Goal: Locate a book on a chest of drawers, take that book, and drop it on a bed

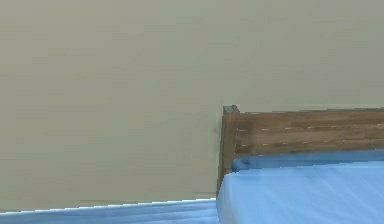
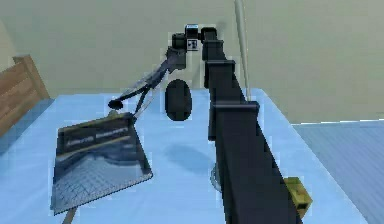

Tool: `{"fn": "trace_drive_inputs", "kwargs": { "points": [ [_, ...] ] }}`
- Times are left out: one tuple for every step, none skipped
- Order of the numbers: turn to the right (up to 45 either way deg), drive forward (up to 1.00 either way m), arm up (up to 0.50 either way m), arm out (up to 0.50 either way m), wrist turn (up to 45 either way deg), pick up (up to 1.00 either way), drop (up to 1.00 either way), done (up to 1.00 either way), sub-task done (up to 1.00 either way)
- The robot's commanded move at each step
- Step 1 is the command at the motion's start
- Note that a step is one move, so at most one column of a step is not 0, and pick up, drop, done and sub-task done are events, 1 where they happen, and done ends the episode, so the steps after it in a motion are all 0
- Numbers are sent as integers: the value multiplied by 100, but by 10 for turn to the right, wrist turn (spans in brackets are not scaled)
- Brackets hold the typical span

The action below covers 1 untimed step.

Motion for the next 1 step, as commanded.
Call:
{"fn": "trace_drive_inputs", "kwargs": {
  "points": [
    [0, 0, 0, 0, 450, 0, 0, 0, 0]
  ]
}}
